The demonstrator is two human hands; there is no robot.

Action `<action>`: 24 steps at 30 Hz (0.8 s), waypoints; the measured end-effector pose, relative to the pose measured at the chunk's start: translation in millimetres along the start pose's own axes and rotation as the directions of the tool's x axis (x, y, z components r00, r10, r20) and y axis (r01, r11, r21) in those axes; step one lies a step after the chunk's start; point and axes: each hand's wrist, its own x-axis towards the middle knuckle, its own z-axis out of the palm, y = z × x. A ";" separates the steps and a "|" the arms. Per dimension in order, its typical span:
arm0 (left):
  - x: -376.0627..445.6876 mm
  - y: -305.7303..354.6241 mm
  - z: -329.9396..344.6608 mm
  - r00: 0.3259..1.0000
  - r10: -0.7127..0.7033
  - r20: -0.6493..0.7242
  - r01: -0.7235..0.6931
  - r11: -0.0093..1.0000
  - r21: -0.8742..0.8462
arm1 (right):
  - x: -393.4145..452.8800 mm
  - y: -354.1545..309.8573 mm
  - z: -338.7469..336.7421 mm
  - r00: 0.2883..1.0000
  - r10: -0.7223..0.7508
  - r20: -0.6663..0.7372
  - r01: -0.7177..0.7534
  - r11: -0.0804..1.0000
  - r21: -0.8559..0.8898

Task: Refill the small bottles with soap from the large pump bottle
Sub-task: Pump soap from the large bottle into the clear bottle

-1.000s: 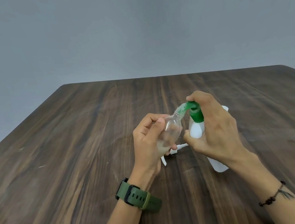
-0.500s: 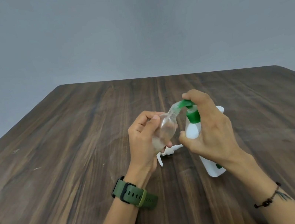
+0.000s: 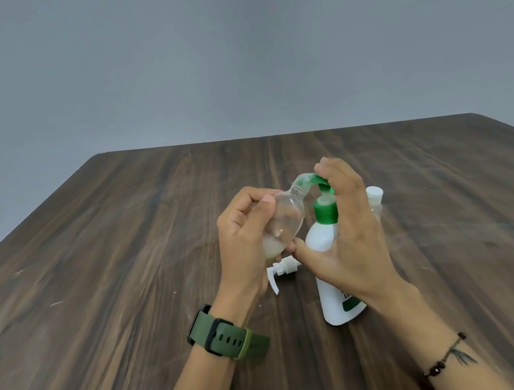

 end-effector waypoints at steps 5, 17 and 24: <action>-10.7 -1.1 -2.1 1.000 0.007 0.010 -0.008 0.999 0.034 | -8.0 -5.1 0.2 0.998 0.002 -0.066 -0.003 1.000 -0.015; -15.7 11.0 6.7 0.996 0.030 0.079 -0.036 0.997 0.069 | -8.3 -5.8 -42.1 0.997 -0.040 0.072 0.049 0.990 -0.133; -14.4 13.1 9.1 0.994 0.026 0.106 -0.034 0.997 0.072 | -0.3 -3.4 -62.6 0.990 -0.122 0.064 0.127 0.988 -0.090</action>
